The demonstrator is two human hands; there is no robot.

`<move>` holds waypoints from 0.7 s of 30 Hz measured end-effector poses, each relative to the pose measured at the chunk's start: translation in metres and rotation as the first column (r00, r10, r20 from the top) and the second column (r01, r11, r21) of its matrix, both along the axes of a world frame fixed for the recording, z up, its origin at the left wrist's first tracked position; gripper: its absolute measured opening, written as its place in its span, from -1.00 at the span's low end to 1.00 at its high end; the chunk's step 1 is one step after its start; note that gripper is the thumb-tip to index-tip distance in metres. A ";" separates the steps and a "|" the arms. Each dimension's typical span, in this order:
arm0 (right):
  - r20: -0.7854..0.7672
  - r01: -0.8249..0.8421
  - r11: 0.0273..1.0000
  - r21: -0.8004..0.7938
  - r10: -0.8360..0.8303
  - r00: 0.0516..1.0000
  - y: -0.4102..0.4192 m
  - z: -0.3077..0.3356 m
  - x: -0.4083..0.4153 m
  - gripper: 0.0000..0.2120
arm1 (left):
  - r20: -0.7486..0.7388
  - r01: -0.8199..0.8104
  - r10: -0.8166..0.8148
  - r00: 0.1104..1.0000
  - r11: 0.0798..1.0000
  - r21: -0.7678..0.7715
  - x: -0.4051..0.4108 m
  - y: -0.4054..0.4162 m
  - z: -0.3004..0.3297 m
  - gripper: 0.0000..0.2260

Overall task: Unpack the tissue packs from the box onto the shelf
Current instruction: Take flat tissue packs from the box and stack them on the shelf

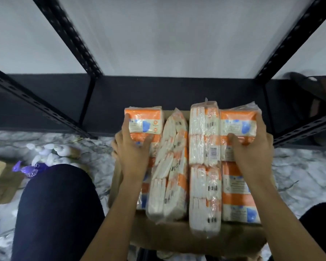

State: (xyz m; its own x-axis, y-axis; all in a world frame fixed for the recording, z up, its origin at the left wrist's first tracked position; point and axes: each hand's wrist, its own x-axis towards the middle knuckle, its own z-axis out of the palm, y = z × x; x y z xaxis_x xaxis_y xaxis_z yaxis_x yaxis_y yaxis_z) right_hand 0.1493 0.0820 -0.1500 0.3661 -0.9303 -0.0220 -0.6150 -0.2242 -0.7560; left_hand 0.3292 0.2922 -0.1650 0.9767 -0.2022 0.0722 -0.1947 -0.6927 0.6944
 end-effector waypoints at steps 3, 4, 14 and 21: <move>-0.006 0.001 1.000 -0.020 -0.001 1.000 -0.002 0.000 0.001 -0.20 | -0.008 -0.010 0.009 1.000 0.999 -0.042 0.000 -0.001 0.001 -0.26; -0.007 0.003 1.000 -0.020 -0.003 1.000 -0.002 0.000 0.000 -0.20 | -0.004 -0.015 0.015 1.000 0.999 -0.048 -0.001 -0.001 0.002 -0.26; -0.005 -0.018 0.998 -0.052 0.018 1.000 0.006 0.013 -0.013 -0.30 | 0.033 0.010 -0.003 0.999 0.973 -0.229 -0.010 0.006 0.004 -0.35; 0.135 -0.014 0.999 -0.049 0.020 0.991 0.015 0.023 -0.029 -0.44 | 0.104 0.028 0.003 0.995 0.955 -0.297 -0.020 0.013 0.011 -0.38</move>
